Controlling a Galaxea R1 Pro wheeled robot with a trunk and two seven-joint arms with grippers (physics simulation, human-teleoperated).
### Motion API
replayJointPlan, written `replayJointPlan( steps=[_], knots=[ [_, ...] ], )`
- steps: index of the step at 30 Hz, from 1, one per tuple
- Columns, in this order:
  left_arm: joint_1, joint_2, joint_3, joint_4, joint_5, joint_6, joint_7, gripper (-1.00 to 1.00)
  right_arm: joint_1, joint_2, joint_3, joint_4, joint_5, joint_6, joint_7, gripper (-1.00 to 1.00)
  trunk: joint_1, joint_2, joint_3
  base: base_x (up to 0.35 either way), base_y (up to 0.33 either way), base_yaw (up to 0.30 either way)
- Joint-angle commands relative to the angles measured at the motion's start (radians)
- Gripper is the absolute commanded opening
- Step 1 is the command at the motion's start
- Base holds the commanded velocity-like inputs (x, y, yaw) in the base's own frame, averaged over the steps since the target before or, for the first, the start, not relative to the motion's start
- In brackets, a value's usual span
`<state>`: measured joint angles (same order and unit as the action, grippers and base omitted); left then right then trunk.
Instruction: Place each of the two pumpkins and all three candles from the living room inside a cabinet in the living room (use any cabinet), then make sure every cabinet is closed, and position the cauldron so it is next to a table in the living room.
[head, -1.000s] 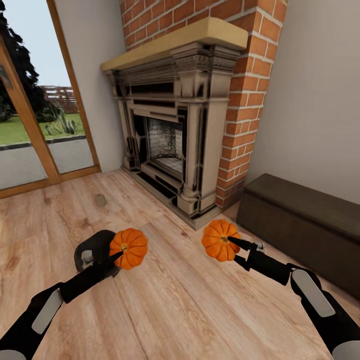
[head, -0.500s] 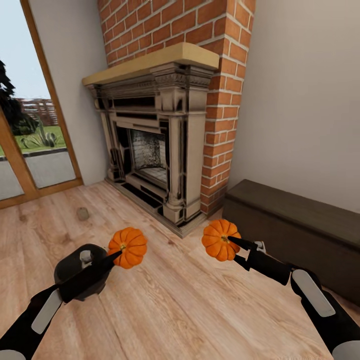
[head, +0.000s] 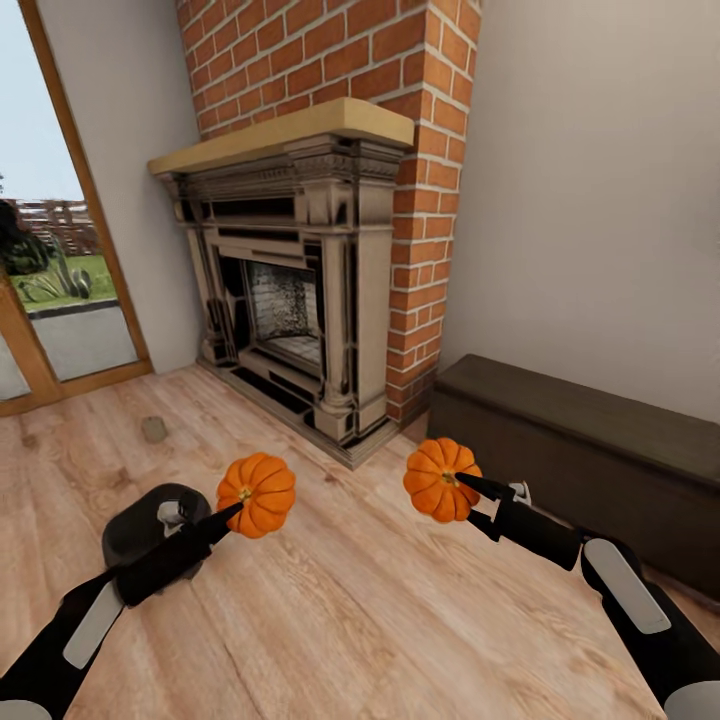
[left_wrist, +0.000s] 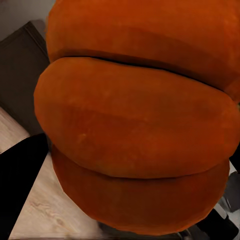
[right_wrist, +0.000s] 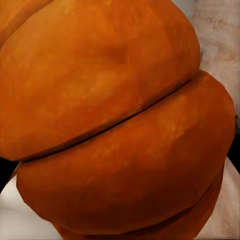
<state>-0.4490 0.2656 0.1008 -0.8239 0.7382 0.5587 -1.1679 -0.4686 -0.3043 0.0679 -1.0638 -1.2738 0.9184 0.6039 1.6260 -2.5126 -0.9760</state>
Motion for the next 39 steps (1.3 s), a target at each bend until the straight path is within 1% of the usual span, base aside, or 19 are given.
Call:
replayJointPlan(
  steps=[1, 4, 9, 13, 20, 29, 39],
  knots=[
    [0.000, 0.000, 0.000, 0.000, 0.005, 0.010, -0.001, -1.00, -0.001, -0.001, 0.001, 0.001, -0.006, 0.004, 0.006, -1.00, -0.001, 0.000, -0.001, -0.335, -0.002, -0.001],
    [0.000, 0.000, 0.000, 0.000, 0.001, 0.010, -0.001, -1.00, -0.001, -0.001, 0.001, 0.001, -0.006, 0.004, 0.005, -1.00, -0.001, 0.000, -0.001, -0.338, -0.011, -0.042],
    [0.000, 0.000, 0.000, 0.000, -0.001, 0.010, 0.000, -1.00, -0.001, 0.001, 0.002, 0.001, -0.005, 0.004, 0.001, -1.00, -0.001, 0.000, -0.001, -0.324, -0.097, -0.218],
    [0.000, 0.000, 0.000, 0.000, -0.002, 0.010, 0.001, -1.00, -0.001, 0.002, 0.002, 0.001, -0.005, 0.004, -0.001, -1.00, -0.001, 0.000, -0.001, -0.250, -0.206, -0.183],
    [0.000, 0.000, 0.000, 0.000, -0.003, 0.010, 0.003, -1.00, -0.001, 0.002, 0.001, 0.004, -0.004, 0.003, -0.005, -1.00, -0.001, 0.000, -0.001, -0.212, -0.237, -0.020],
    [0.000, -0.001, -0.001, -0.001, -0.004, 0.009, 0.004, -1.00, -0.001, 0.003, 0.001, 0.017, -0.005, -0.003, 0.000, -1.00, -0.001, 0.000, -0.001, -0.144, -0.264, -0.006],
    [0.000, -0.001, -0.001, 0.000, -0.004, 0.009, 0.004, -1.00, -0.001, 0.004, 0.001, 0.017, -0.006, -0.003, 0.002, -1.00, -0.001, 0.000, 0.007, -0.087, -0.281, -0.165]
  ],
)
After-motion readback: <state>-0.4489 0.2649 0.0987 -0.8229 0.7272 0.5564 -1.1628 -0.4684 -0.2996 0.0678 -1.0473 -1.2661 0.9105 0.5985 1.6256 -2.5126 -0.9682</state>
